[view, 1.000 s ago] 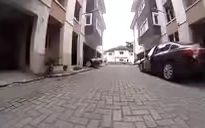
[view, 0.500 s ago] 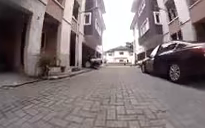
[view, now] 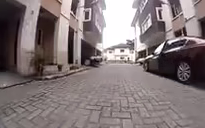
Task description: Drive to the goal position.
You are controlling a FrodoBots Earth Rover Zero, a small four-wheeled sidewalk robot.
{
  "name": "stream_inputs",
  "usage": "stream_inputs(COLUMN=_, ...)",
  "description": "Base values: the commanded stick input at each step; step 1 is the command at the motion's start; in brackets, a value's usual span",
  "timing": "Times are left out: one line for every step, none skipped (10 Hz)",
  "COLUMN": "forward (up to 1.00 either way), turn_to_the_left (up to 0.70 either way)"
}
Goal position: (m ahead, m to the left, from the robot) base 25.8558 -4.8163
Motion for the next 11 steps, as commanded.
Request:
stream_inputs(forward=0.7, turn_to_the_left=0.0)
stream_inputs(forward=0.7, turn_to_the_left=0.0)
stream_inputs(forward=0.7, turn_to_the_left=0.0)
stream_inputs(forward=0.7, turn_to_the_left=0.0)
stream_inputs(forward=0.7, turn_to_the_left=0.0)
stream_inputs(forward=0.7, turn_to_the_left=0.0)
stream_inputs(forward=0.7, turn_to_the_left=0.0)
stream_inputs(forward=0.7, turn_to_the_left=0.0)
stream_inputs(forward=0.7, turn_to_the_left=0.0)
stream_inputs(forward=0.7, turn_to_the_left=0.0)
stream_inputs(forward=0.7, turn_to_the_left=0.0)
